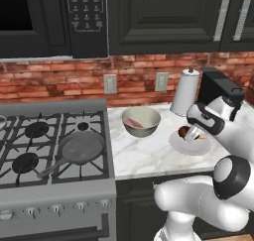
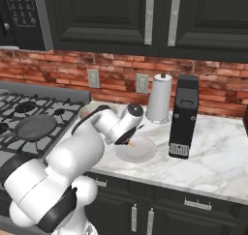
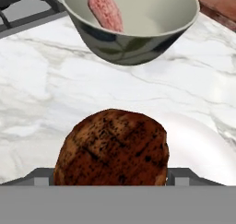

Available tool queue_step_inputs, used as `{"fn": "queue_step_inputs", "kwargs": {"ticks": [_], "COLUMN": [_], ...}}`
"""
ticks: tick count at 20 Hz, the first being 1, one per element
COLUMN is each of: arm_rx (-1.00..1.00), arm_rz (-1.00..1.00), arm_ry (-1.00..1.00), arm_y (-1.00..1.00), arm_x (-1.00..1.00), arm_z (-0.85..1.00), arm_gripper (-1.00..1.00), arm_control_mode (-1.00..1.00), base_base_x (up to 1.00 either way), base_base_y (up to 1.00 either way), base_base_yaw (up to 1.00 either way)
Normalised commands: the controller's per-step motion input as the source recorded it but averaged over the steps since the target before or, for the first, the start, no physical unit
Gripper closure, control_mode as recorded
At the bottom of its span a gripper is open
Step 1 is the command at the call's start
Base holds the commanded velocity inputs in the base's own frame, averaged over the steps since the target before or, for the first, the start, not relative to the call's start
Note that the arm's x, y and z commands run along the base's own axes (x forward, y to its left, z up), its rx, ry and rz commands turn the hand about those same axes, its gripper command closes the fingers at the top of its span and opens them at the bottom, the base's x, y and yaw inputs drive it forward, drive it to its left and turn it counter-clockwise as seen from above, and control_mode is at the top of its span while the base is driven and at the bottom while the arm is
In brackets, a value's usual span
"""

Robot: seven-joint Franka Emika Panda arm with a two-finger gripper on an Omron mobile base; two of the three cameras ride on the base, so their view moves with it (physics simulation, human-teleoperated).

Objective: Place one of the steaks on the plate and the other in the bowl. Then place the bowl in the fridge.

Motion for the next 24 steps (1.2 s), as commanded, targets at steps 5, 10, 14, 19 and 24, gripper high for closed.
{"fn": "queue_step_inputs", "kwargs": {"ticks": [5, 10, 14, 19, 24], "arm_rx": [-0.05, -0.1, -0.09, -0.02, 0.0], "arm_rz": [-0.09, -0.08, -0.06, -0.03, -0.01], "arm_ry": [0.0, 0.0, 0.0, 0.0, 0.0], "arm_y": [-0.24, -0.01, -0.01, -0.08, -0.15], "arm_x": [0.06, 0.06, 0.03, 0.02, 0.0], "arm_z": [-0.27, -0.28, -0.28, -0.1, -0.01], "arm_gripper": [1.0, 1.0, 1.0, 1.0, 1.0], "arm_control_mode": [-1.0, -1.0, -1.0, -1.0, -1.0], "base_base_x": [0.0, 0.0, 0.0, 0.0, 0.0], "base_base_y": [0.0, 0.0, 0.0, 0.0, 0.0], "base_base_yaw": [0.0, 0.0, 0.0, 0.0, 0.0]}}
